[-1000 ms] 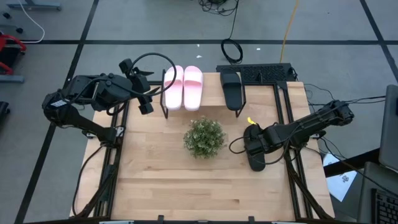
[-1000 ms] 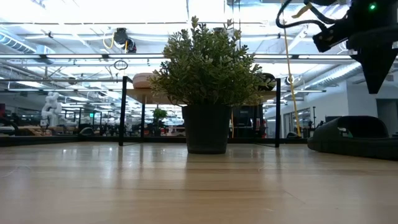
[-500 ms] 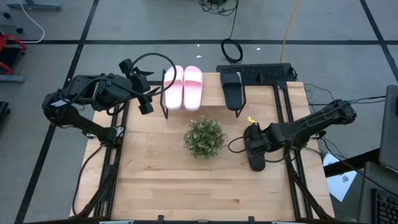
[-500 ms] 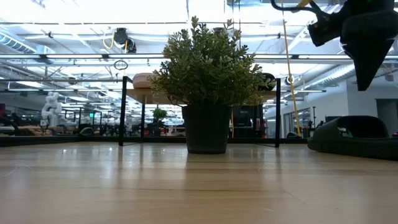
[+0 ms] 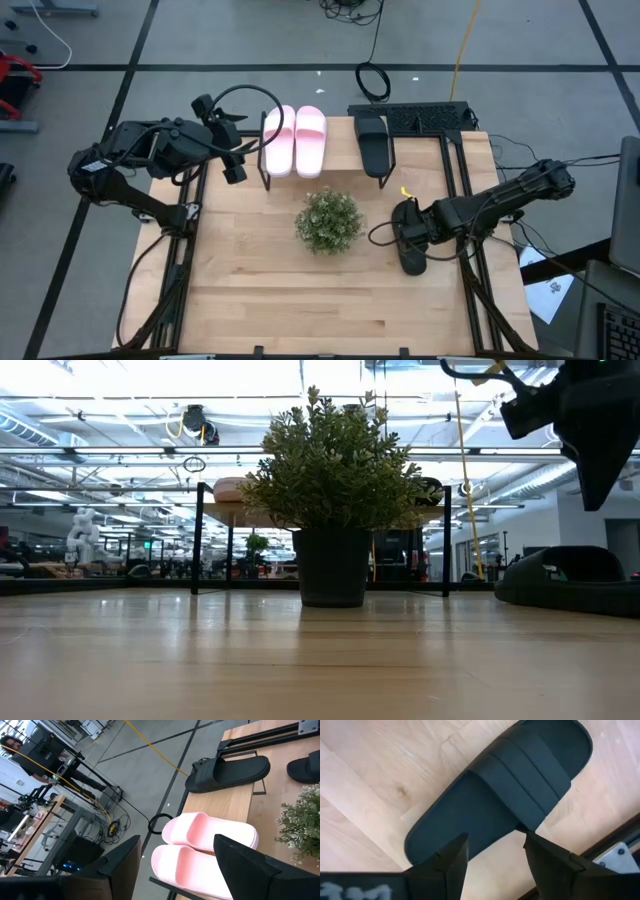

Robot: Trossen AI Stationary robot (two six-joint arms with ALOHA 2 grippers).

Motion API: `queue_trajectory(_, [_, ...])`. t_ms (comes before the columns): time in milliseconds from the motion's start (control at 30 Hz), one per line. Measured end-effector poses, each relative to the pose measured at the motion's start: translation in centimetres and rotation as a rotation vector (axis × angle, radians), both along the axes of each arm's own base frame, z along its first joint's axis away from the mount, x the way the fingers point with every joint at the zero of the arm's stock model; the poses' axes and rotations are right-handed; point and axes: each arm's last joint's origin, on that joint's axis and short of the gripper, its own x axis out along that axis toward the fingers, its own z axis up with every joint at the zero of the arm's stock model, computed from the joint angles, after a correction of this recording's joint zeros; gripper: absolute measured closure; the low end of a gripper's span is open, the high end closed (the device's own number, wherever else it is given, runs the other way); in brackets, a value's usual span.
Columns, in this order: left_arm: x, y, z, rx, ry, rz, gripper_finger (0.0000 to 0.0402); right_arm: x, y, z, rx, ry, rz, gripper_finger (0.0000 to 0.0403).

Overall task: Pick and place slides into the shelf
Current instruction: Put the black slipper on the shelf

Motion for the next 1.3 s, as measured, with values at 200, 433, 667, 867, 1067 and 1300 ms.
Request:
queue_trajectory(200, [0.0,0.0,0.0,0.0,0.0,0.0,0.0146,0.1,0.0,-0.9,-0.007,0.029,0.048,0.023])
queue_trajectory(433, [0.0,0.0,0.0,0.0,-0.002,0.0,0.0146,-0.1,-0.1,-2.0,-0.008,0.037,0.069,0.0231])
queue_trajectory(667, [0.0,0.0,0.1,-0.003,-0.01,0.002,0.0146,-0.7,-0.3,-3.1,-0.03,0.077,0.075,0.0232])
queue_trajectory(867, [0.0,0.0,0.1,-0.017,-0.025,0.011,0.0146,-1.4,-0.6,-4.6,-0.043,0.112,0.062,0.0232])
queue_trajectory(1067, [0.0,0.0,0.1,-0.018,-0.027,0.012,0.0146,-1.4,-0.8,-4.8,-0.093,0.097,0.057,0.0232])
queue_trajectory(1300, [0.1,0.0,0.1,-0.019,-0.037,0.011,0.0146,-1.2,-0.9,-4.8,-0.146,0.067,0.088,0.0232])
